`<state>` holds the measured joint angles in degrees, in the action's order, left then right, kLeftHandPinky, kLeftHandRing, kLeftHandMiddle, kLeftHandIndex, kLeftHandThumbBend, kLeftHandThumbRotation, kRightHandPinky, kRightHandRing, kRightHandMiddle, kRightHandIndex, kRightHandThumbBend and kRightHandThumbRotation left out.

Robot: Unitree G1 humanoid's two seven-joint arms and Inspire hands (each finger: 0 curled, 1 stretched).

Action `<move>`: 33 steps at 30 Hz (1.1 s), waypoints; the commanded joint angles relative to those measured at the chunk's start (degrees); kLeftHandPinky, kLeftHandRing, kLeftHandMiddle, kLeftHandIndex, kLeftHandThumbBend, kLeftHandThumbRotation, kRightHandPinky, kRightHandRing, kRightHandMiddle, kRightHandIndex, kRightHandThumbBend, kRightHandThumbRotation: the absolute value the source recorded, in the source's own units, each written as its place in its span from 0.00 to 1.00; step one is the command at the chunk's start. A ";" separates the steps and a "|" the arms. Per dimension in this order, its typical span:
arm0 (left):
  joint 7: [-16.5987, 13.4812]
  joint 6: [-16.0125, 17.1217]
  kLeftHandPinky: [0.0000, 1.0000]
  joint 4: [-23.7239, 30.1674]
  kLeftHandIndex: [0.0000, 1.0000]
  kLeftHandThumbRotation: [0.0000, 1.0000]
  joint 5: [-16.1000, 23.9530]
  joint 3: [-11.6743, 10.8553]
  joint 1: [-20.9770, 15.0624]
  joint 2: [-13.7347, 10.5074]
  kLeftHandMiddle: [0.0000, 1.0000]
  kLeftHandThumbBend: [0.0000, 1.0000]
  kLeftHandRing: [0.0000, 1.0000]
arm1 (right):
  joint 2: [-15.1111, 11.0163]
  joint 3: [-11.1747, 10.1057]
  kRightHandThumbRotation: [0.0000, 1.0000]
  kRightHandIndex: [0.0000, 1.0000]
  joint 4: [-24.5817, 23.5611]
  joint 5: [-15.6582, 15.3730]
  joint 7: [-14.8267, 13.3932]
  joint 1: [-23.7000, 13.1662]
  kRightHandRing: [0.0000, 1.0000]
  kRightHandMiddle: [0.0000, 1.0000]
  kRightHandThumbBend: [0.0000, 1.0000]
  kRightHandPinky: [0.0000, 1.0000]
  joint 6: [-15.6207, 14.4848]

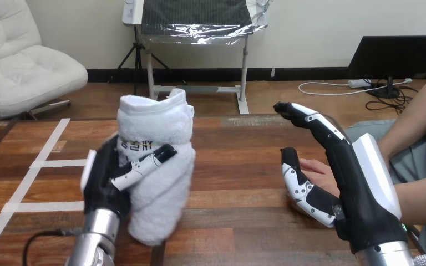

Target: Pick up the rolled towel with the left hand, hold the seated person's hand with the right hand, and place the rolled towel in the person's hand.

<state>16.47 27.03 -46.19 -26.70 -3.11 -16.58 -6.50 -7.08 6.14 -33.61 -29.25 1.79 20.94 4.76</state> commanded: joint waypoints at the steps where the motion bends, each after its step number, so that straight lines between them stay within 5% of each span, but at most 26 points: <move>1: 4.46 -13.18 0.36 19.11 0.49 0.02 -8.70 -0.77 3.81 2.88 0.44 0.86 0.39 | -0.18 -1.29 0.00 0.88 -3.01 0.41 -0.10 -3.64 0.89 0.89 0.10 0.94 -0.34; 8: 5.95 -19.45 0.35 25.86 0.49 0.00 -12.91 0.02 6.70 4.12 0.44 0.88 0.39 | -0.64 -2.12 0.00 0.90 -2.98 1.64 0.18 -3.93 0.94 0.93 0.10 0.98 -0.02; 16: 6.12 -21.62 0.35 30.81 0.49 0.00 -12.77 1.30 9.24 5.12 0.45 0.89 0.39 | -1.77 -3.18 0.00 0.89 -3.24 -1.02 -0.10 -4.41 0.94 0.93 0.16 1.00 -0.39; 28: 2.84 -15.86 0.36 35.14 0.48 0.03 -4.66 3.03 12.56 8.29 0.44 0.92 0.39 | -5.35 -6.50 0.00 0.84 -3.72 -3.05 3.10 -5.86 0.91 0.90 0.42 1.00 -3.73; 33: 3.18 -13.05 0.35 35.21 0.48 0.02 -2.44 2.90 13.09 9.85 0.44 0.91 0.39 | -6.85 -7.85 0.00 0.85 -4.66 -3.34 6.17 -6.60 0.93 0.92 0.51 0.98 -7.45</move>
<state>19.10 8.93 -19.62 -31.75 -1.06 -0.74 0.65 -10.91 2.34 -33.72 -31.92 5.23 20.34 0.70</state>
